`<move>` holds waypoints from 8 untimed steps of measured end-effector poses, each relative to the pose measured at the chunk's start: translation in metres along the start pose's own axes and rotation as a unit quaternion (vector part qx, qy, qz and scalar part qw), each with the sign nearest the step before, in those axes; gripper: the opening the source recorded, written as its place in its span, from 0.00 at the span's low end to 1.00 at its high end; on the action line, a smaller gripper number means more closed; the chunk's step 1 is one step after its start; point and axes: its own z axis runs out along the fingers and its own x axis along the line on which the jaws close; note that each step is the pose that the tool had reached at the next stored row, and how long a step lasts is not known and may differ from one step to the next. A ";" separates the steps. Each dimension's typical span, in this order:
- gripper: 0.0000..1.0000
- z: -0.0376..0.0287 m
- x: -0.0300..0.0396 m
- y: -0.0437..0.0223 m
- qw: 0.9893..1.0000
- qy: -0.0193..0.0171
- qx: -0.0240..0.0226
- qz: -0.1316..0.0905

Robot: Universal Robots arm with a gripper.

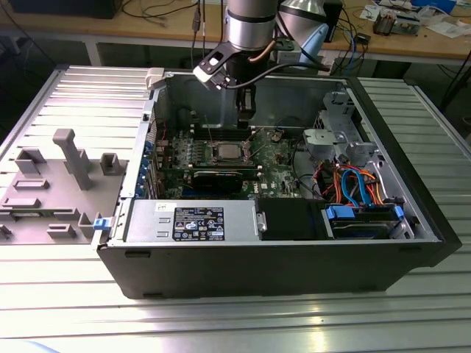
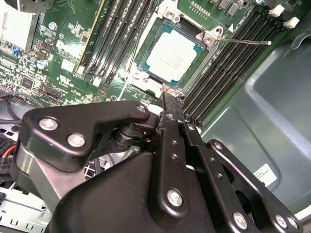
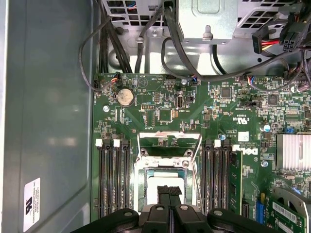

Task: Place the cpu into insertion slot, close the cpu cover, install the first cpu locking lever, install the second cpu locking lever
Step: 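Close the cpu cover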

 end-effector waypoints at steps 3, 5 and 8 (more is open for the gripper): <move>0.11 0.0000 0.0000 0.0007 1.000 0.000 0.000 0.000; 0.11 0.0000 0.0000 0.0014 1.000 0.000 0.000 0.000; 0.11 0.0001 -0.0001 0.0029 1.000 0.000 0.000 0.000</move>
